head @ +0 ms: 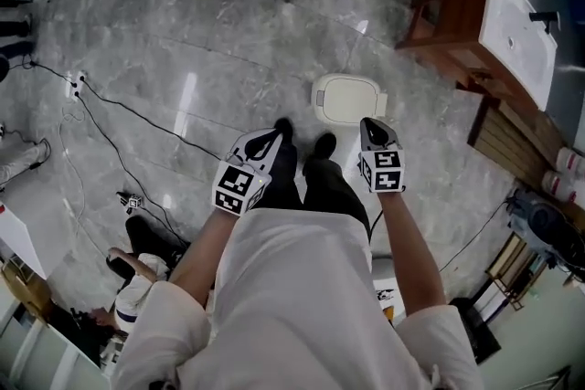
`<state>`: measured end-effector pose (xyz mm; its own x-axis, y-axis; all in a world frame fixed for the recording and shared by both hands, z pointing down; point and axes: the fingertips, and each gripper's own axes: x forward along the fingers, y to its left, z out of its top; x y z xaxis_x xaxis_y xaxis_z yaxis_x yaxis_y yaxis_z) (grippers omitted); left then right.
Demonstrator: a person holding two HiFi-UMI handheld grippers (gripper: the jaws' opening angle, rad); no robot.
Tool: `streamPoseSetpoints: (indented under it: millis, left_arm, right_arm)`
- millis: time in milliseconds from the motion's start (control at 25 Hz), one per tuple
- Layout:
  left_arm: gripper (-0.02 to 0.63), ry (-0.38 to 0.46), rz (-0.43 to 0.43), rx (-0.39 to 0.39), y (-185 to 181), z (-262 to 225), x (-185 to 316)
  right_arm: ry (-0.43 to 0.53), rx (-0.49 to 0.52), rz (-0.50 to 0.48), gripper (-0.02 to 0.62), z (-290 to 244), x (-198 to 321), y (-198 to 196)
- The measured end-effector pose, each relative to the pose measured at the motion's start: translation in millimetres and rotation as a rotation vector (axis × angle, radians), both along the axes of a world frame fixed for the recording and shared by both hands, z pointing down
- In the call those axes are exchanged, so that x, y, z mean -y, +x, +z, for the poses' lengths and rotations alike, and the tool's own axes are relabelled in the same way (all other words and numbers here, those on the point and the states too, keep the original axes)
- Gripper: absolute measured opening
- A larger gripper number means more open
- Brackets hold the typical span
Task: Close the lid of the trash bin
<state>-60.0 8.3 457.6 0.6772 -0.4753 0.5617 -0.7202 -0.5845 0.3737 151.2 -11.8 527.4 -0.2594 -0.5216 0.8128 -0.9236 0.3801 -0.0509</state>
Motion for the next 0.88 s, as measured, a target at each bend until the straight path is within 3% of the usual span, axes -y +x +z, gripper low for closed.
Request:
streamPoseSetpoints:
  millis: [520,880]
  left_arm:
    - [0.018,0.114,-0.001,-0.014,38,-74,-46]
    - [0.018,0.214,-0.018,-0.027,64,-125,-92]
  right_arm:
    - [0.227,0.075,0.055,0.034,-125,-60,55]
    - [0.340,0.091,0.037,0.034,-171,-121,84]
